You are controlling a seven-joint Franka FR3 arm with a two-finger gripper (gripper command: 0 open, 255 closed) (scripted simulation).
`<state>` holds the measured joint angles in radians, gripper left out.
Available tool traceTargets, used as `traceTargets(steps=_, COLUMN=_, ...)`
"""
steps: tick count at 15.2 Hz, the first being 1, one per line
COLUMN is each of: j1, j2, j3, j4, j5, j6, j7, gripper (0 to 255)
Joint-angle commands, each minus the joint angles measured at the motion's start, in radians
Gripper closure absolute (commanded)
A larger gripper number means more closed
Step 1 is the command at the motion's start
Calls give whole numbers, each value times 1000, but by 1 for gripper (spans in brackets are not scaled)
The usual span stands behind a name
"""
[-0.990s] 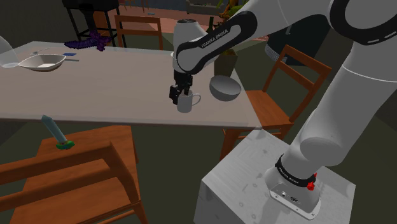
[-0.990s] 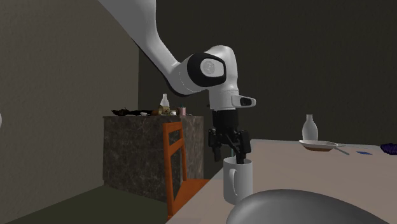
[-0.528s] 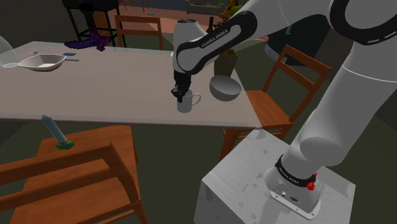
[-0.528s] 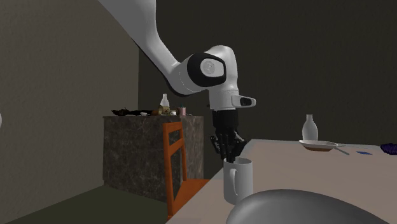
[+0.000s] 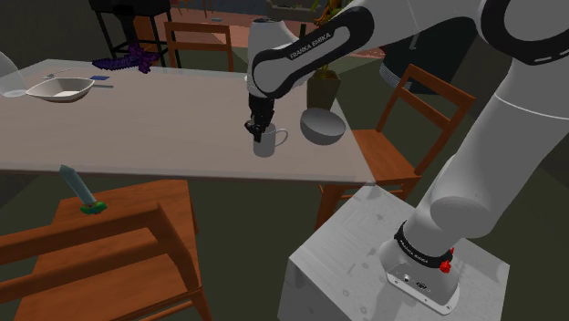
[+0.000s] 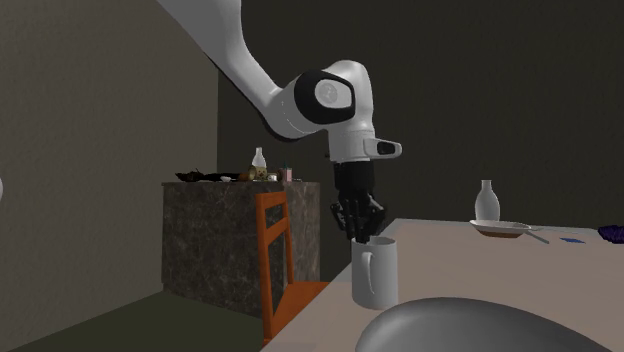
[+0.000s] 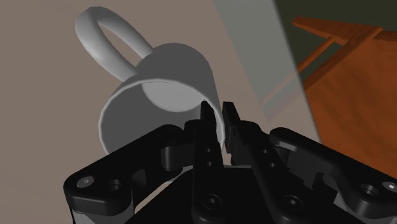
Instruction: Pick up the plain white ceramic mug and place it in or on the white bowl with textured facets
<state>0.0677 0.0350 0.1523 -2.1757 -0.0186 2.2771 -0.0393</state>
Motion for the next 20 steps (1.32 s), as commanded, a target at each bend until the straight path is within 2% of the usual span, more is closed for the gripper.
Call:
traceTargets(steps=1, j1=-1, j2=-15, j3=-1, j4=12, j5=4, j6=-27, j7=-4, gripper=255)
traceTargets(steps=20, j1=-3, j2=-100, j3=-3, j4=177, j5=20, j6=-276, j7=-17, gripper=255)
